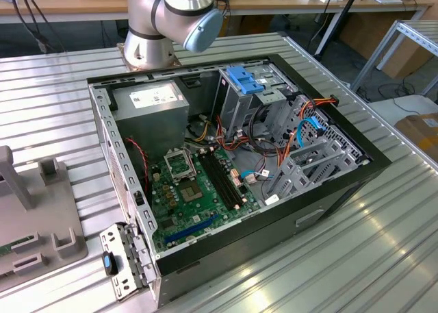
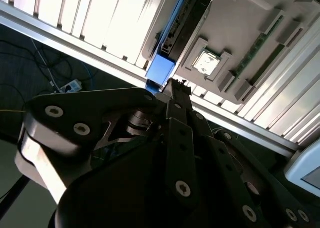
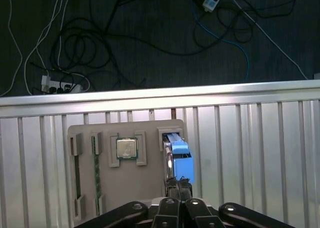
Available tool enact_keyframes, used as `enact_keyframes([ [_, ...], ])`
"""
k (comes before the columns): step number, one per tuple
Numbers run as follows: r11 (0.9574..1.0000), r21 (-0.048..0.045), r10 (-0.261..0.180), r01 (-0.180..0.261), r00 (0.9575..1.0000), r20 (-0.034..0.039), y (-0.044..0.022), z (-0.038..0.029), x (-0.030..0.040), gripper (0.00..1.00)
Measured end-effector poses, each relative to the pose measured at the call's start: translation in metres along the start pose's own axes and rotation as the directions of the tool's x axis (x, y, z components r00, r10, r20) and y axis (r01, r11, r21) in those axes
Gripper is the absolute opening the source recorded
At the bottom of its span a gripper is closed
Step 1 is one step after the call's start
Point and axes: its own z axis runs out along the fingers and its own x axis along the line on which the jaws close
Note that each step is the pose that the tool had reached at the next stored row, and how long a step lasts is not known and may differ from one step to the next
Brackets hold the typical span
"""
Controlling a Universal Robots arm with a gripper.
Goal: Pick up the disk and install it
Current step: 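Pick up the disk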
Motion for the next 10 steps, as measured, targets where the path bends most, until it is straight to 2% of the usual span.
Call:
enact_keyframes([
  [2,1.0,-0.0001,0.0,0.0,1.0,-0.0015,-0.0001,0.0036,0.0001,0.11],
  [8,1.0,-0.0001,0.0,0.0,1.0,-0.0017,0.0,0.0041,0.0001,0.11],
  [9,1.0,-0.0001,0.0,0.0,1.0,-0.0017,0.0,0.0042,0.0001,0.17],
  [10,1.0,-0.0001,0.0,0.0,1.0,-0.0017,0.0,0.0043,0.0001,0.36],
])
